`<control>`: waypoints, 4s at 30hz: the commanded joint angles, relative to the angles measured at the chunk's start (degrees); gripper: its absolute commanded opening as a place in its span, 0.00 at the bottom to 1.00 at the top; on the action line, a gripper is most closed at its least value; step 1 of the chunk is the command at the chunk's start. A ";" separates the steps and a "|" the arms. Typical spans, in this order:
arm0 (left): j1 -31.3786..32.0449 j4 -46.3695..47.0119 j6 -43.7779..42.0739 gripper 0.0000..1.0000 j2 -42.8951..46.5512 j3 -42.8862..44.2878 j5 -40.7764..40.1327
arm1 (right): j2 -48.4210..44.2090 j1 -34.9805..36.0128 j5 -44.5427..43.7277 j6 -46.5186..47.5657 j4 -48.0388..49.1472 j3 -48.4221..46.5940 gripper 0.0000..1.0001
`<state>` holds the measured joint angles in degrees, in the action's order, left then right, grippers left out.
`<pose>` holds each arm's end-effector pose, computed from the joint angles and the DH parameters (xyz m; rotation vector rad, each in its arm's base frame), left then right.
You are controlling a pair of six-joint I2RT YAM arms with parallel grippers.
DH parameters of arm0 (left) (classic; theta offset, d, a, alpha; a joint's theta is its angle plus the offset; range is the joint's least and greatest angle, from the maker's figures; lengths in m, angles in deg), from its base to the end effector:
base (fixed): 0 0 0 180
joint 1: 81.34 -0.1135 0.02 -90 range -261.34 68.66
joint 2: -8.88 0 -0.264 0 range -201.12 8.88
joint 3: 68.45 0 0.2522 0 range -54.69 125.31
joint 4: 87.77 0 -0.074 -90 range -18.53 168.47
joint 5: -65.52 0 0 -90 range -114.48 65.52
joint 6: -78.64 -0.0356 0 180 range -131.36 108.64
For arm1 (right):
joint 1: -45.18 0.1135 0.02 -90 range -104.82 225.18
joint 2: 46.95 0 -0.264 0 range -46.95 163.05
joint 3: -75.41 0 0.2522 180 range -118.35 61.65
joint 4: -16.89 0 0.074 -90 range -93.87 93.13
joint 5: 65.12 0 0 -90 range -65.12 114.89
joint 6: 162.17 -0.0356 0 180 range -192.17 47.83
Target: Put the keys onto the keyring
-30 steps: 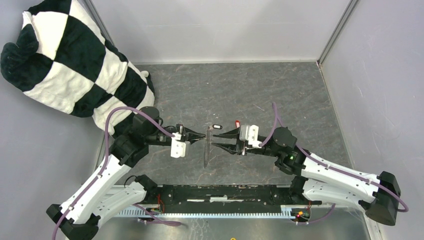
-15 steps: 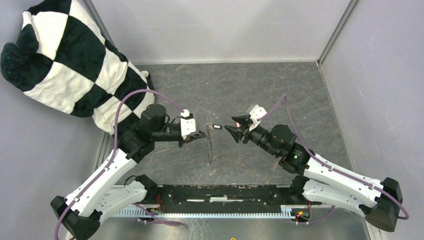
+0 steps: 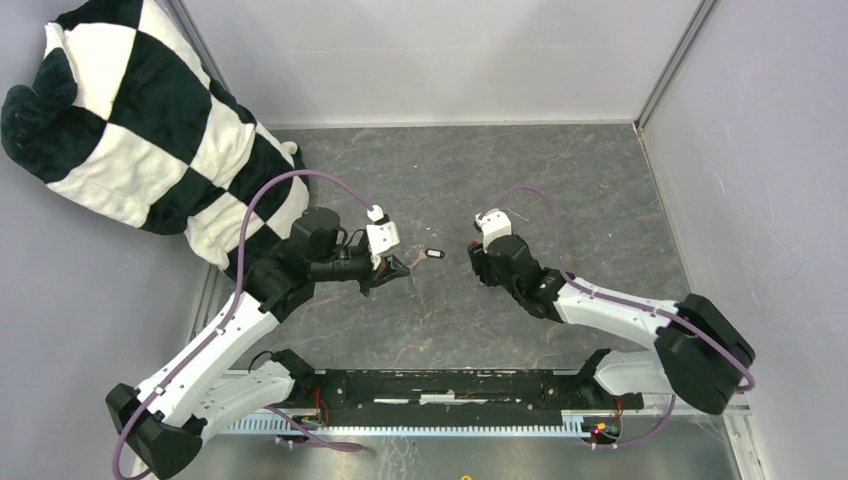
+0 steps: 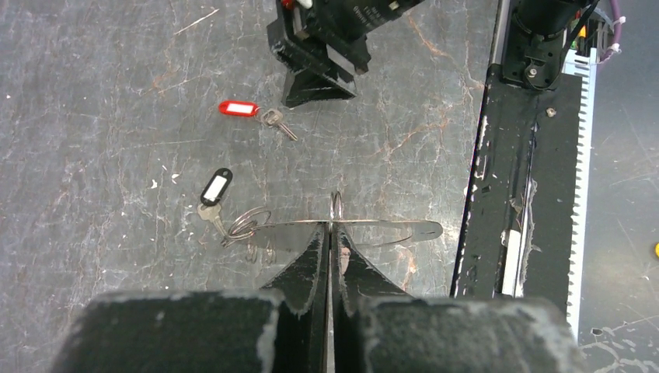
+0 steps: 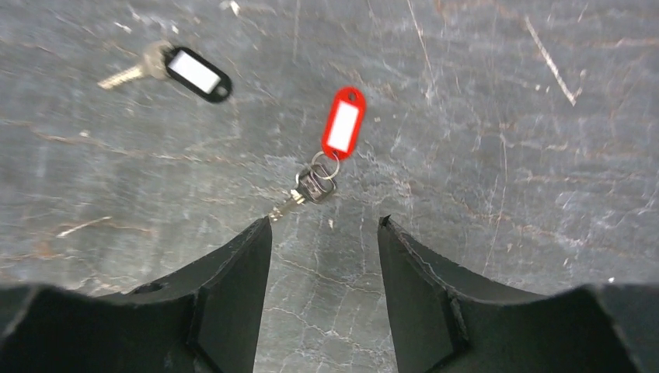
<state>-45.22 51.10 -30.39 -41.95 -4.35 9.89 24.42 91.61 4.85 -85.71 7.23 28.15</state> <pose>0.1417 -0.1283 0.3277 1.2708 1.6189 -0.7999 0.1847 0.1765 0.2009 -0.4084 2.0902 0.2419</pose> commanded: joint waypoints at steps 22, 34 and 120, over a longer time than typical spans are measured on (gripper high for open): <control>-0.08 -0.90 2.27 0.02 -0.47 2.16 0.36 | 18.40 -8.88 10.37 -7.13 12.24 -4.18 0.38; -0.08 -0.46 2.63 0.02 -0.32 2.47 0.10 | 21.26 -9.21 11.41 -7.29 11.72 -6.37 0.31; 0.00 2.46 9.27 0.02 -2.11 2.47 -5.87 | -2.89 12.71 27.49 3.67 9.16 -15.46 0.01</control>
<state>-45.22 50.27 -23.05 -44.73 -4.30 4.02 21.21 103.57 34.03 -82.35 14.16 15.41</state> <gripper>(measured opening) 0.036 0.010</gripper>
